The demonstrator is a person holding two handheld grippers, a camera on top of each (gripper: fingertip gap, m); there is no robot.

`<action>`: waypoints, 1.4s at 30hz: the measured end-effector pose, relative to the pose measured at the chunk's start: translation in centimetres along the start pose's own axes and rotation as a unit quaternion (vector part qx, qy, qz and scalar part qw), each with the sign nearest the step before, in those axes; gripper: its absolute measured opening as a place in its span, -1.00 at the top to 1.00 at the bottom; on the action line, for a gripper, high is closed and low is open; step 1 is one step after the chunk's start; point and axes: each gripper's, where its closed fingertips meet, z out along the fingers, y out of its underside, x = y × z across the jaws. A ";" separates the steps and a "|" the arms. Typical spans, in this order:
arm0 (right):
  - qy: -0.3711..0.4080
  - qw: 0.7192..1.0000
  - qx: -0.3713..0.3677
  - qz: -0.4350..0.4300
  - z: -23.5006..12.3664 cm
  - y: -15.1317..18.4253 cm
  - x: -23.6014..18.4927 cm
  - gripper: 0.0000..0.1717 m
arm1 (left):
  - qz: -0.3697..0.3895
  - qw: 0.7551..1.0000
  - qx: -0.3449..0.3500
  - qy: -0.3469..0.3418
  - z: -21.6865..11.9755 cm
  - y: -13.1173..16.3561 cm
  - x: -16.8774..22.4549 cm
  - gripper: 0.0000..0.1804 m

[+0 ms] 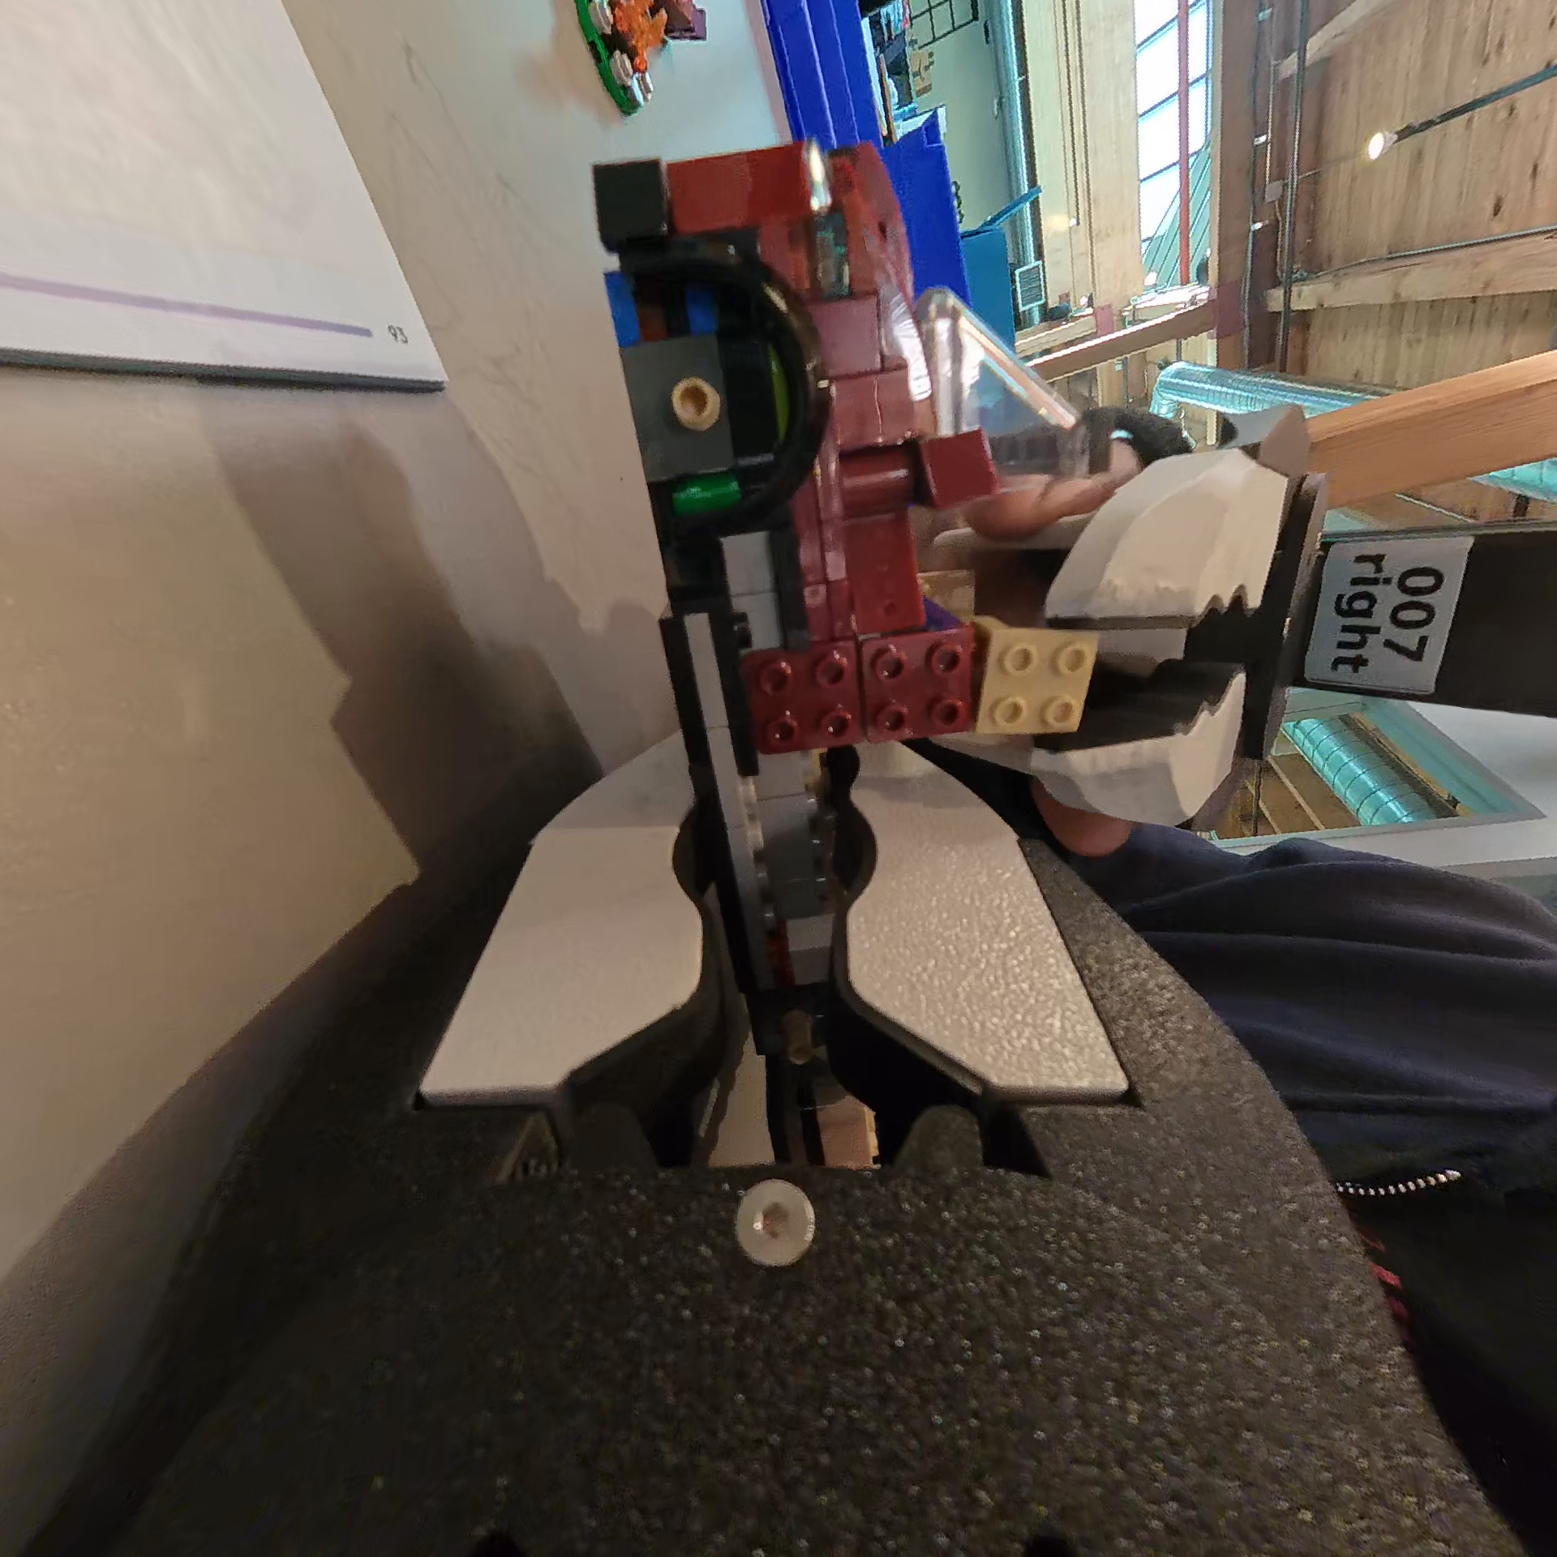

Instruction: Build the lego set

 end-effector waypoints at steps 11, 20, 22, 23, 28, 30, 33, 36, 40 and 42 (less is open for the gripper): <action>0.035 0.999 0.026 -0.013 0.0 -0.2 0.0 0.82 | 0.009 1.000 0.000 -0.003 0.0 0.1 0.1 0.73; 0.043 0.999 0.032 0.003 -0.1 0.0 0.0 0.82 | 0.000 1.000 -0.006 0.004 0.2 0.3 0.1 0.74; 0.044 0.998 0.031 0.011 -0.1 0.0 0.0 0.82 | 0.001 1.000 -0.006 0.005 0.2 0.3 0.2 0.73; 0.045 0.998 0.032 0.015 -0.1 0.0 0.1 0.82 | 0.000 1.000 -0.006 0.006 0.2 0.3 0.2 0.74; 0.039 0.998 0.031 0.034 -0.2 0.1 0.1 0.82 | -0.002 1.000 -0.008 0.006 0.2 0.4 0.2 0.74; 0.037 0.998 0.027 0.038 -0.2 0.2 0.1 0.82 | -0.002 1.000 -0.010 0.005 0.3 0.4 0.1 0.74; 0.030 0.998 0.024 0.040 -0.2 0.3 0.0 0.82 | -0.004 1.000 -0.014 0.003 0.3 0.5 0.0 0.74; 0.015 0.999 0.026 0.037 -0.3 0.4 -0.2 0.82 | -0.004 1.000 -0.024 0.006 0.4 0.8 0.1 0.74; -0.011 0.999 0.017 0.043 -0.5 0.7 -0.3 0.82 | -0.004 0.999 -0.039 0.004 0.5 1.2 0.1 0.73; -0.012 0.999 0.016 0.045 -0.5 0.8 -0.3 0.82 | -0.004 0.999 -0.041 0.002 0.6 1.2 0.1 0.73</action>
